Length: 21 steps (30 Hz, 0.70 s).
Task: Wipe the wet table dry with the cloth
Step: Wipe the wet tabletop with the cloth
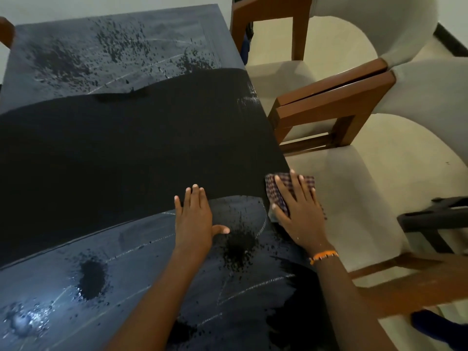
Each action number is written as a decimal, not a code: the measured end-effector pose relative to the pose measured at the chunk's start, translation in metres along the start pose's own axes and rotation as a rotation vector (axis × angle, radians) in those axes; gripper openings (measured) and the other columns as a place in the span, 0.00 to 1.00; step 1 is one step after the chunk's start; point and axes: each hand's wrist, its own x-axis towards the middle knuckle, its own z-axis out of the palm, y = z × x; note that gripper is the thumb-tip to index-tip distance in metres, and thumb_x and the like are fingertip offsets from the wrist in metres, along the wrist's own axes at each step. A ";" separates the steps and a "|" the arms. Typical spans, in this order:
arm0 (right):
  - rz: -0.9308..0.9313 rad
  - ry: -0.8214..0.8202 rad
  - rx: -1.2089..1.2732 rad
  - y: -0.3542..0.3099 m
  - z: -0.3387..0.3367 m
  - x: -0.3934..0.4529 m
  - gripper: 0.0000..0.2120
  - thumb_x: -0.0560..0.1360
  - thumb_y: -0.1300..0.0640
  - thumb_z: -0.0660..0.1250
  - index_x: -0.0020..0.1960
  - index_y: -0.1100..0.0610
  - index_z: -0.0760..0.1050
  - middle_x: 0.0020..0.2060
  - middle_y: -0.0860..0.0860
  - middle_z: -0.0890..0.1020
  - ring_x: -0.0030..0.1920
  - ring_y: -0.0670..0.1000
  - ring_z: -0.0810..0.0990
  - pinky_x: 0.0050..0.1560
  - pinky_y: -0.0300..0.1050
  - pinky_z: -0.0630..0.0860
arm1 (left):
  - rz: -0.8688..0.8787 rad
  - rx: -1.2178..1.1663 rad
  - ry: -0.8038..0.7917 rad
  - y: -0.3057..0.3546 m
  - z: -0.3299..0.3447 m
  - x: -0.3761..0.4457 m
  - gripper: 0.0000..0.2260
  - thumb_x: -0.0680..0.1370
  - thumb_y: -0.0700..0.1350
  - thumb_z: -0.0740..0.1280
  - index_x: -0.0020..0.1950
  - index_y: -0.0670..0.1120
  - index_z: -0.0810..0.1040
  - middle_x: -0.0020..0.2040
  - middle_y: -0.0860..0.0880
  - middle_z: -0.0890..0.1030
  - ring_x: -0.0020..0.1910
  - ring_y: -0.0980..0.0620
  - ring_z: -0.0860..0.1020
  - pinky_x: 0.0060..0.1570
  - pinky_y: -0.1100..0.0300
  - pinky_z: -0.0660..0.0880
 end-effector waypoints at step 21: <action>-0.228 0.007 -0.024 -0.260 0.059 -0.016 0.32 0.76 0.42 0.54 0.77 0.47 0.48 0.77 0.56 0.49 0.77 0.58 0.47 0.74 0.58 0.40 | -0.113 -0.284 0.308 -0.191 0.030 -0.111 0.28 0.80 0.50 0.56 0.76 0.42 0.51 0.78 0.46 0.52 0.76 0.48 0.43 0.73 0.48 0.38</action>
